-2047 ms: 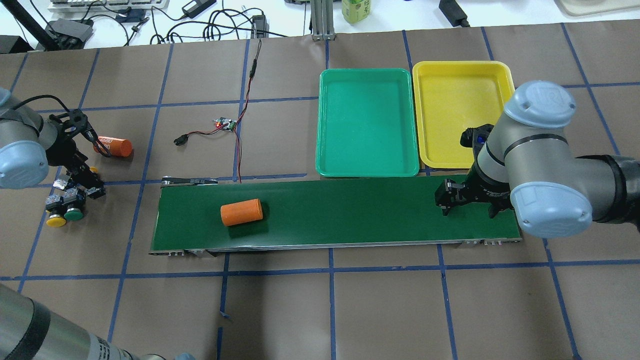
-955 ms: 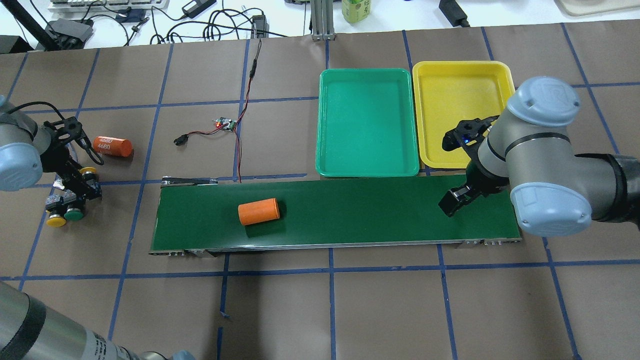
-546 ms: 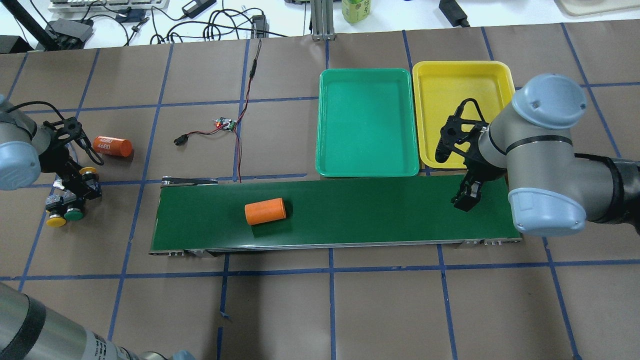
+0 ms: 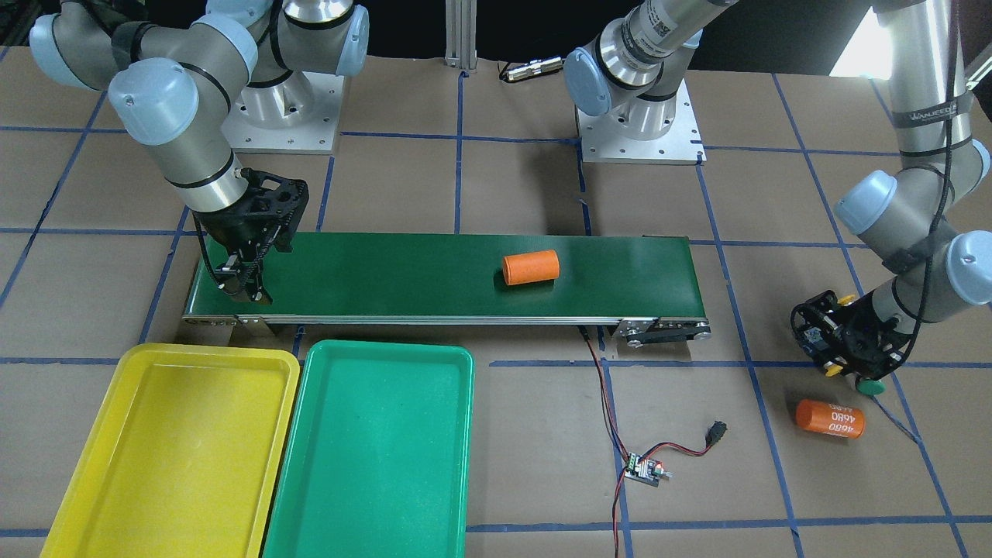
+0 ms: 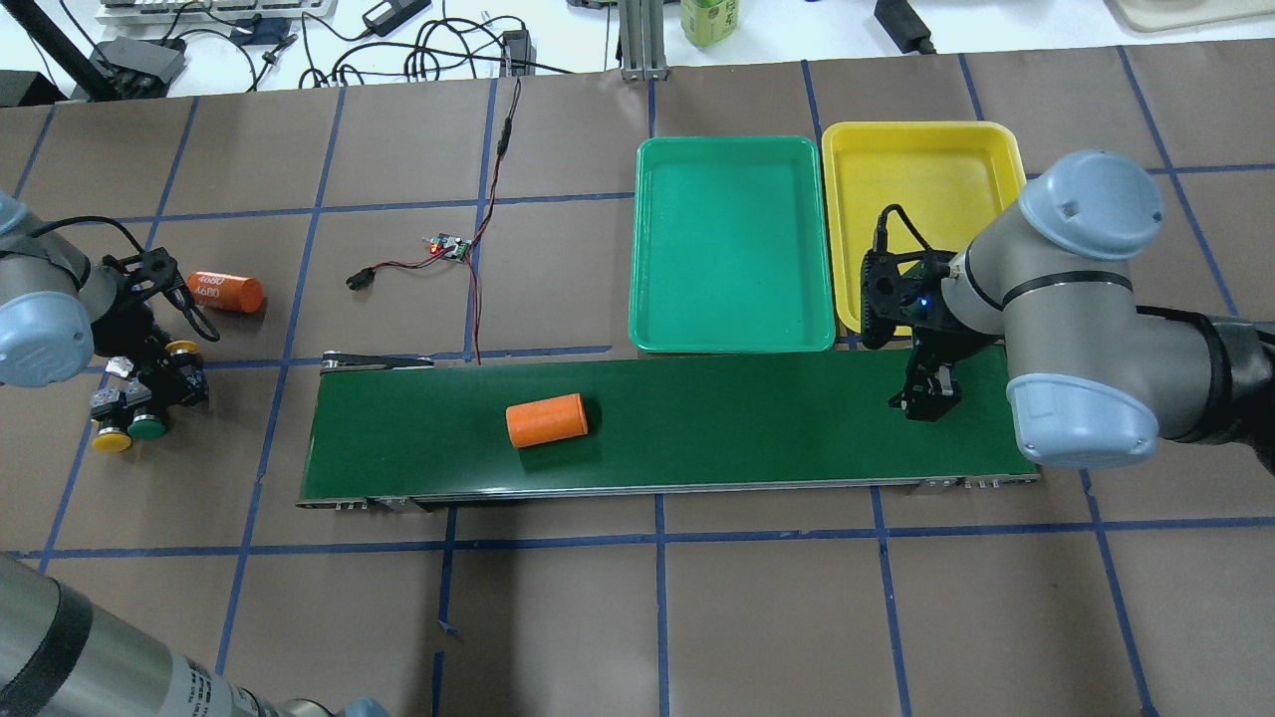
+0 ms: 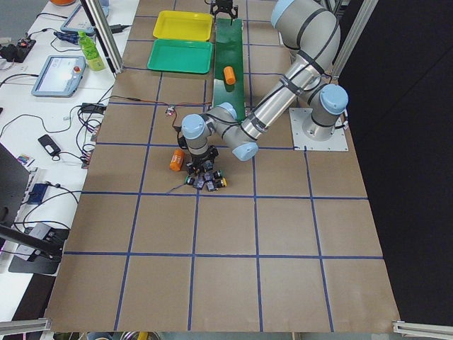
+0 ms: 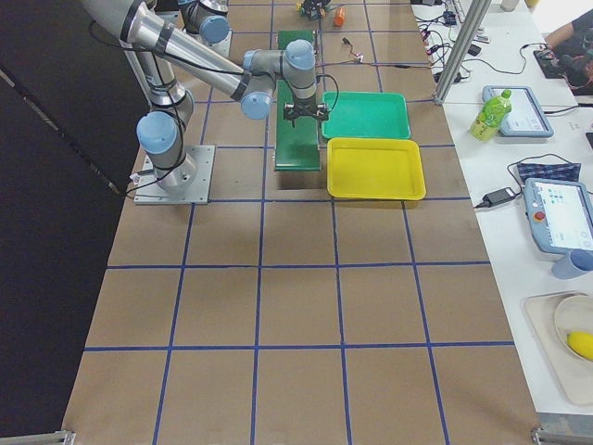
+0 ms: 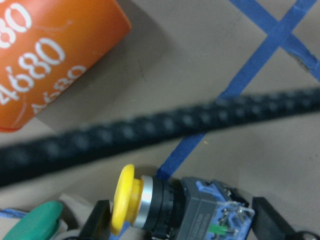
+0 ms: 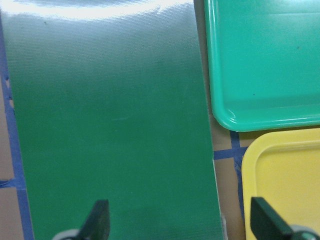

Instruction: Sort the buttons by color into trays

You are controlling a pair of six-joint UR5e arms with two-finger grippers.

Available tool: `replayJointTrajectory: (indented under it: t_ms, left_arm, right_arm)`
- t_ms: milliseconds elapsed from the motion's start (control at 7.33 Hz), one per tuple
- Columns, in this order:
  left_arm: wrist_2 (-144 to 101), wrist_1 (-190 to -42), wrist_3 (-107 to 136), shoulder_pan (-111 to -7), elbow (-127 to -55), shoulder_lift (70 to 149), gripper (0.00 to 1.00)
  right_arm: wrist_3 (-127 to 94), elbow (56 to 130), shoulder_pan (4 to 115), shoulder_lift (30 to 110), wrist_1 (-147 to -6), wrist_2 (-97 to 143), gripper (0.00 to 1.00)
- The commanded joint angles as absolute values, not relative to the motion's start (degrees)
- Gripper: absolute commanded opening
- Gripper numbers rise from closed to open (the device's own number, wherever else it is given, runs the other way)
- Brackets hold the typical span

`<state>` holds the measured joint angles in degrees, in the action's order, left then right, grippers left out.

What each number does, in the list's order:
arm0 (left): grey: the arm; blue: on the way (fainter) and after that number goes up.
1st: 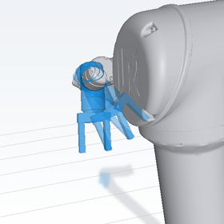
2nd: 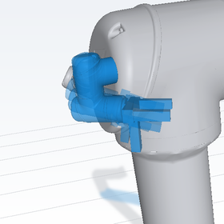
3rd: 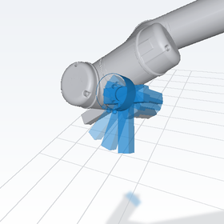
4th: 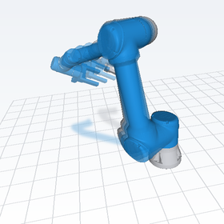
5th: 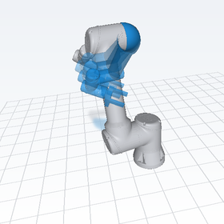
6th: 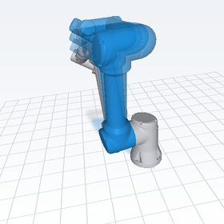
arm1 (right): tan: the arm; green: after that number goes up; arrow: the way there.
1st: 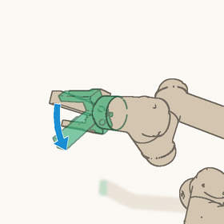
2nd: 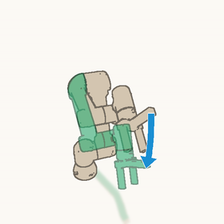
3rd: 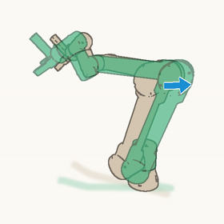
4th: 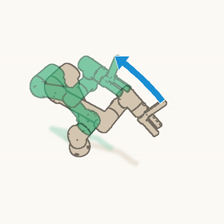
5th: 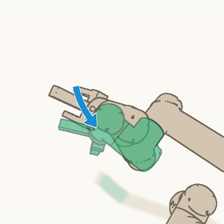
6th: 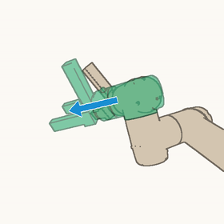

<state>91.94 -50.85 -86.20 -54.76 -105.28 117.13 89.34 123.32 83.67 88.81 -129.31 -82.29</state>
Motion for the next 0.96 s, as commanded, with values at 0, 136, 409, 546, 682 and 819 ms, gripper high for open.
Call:
replayJointTrajectory:
  t_ms: [0, 136, 409, 546, 682, 819]
  left_arm:
    - [91.93, -50.97, -85.61, -54.93, -105.29, 115.59, 0.39]
    - [91.76, -51.76, -82.04, -55.11, -105.99, 114.36, 0.23]
    - [89.67, -60.5, -65.3, -57.47, -106.87, 108.14, 0.22]
    - [88.08, -66.3, -55.21, -59.83, -106.87, 104.63, 0.22]
    - [88.15, -67.4, -44.67, -63.33, -107.57, 101.46, 0.21]
    - [88.33, -67.5, -35.34, -67.11, -109.67, 98.82, 0.21]
  right_arm:
    - [89.99, 123.31, 83.58, 87.89, -129.03, -83.31, 1.0]
    - [89.39, 123.4, 83.67, 87.8, -129.11, -86.45, 1.0]
    - [90.0, 124.36, 83.67, 87.98, -128.85, -86.57, 1.0]
    - [90.0, 125.84, 83.67, 87.8, -128.33, -88.23, 1.0]
    - [90.44, 127.25, 83.76, 88.24, -128.41, -90.5, 1.0]
    - [94.27, 127.35, 84.19, 88.33, -128.32, -90.35, 1.0]
